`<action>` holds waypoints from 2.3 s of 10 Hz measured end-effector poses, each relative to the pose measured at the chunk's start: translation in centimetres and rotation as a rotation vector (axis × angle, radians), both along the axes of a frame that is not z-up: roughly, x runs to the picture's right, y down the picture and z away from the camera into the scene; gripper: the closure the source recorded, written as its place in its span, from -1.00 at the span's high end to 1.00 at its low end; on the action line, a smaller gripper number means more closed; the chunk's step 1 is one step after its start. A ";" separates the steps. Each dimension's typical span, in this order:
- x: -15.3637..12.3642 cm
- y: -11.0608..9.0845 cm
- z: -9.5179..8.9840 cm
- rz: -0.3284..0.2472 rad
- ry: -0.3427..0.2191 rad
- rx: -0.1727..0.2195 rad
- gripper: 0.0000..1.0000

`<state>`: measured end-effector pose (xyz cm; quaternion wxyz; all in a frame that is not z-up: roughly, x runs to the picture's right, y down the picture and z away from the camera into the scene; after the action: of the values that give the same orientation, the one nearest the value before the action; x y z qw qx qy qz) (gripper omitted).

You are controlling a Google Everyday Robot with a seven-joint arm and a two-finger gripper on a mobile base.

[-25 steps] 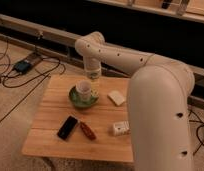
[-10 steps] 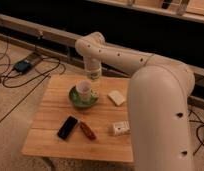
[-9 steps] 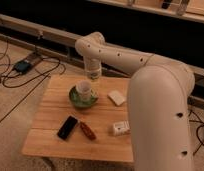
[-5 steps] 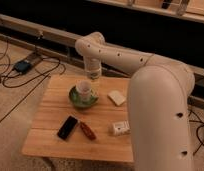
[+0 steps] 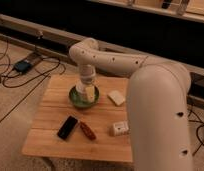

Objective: Pick up the ceramic cup

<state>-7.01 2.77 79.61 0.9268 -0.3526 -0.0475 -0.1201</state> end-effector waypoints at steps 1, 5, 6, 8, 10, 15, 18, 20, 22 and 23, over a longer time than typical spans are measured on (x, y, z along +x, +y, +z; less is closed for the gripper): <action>-0.5 1.1 0.3 -0.022 -0.016 -0.009 0.60; -0.7 3.5 1.7 -0.051 -0.036 -0.031 0.60; -0.5 3.8 2.3 -0.050 -0.034 -0.033 0.60; -0.3 4.2 3.9 -0.052 -0.027 -0.027 0.57; -0.8 4.1 5.0 -0.061 -0.031 -0.018 0.23; -1.4 3.2 4.8 -0.075 -0.057 -0.002 -0.78; -2.1 0.6 2.8 -0.072 -0.087 0.046 -1.00; -2.5 -1.9 1.0 -0.071 -0.108 0.102 -1.00; -2.4 -3.9 -0.8 -0.078 -0.120 0.147 -1.00; -2.2 -4.5 -1.6 -0.082 -0.123 0.163 -1.00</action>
<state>-9.25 -1.76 77.99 0.9421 -0.2695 -0.0801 -0.1827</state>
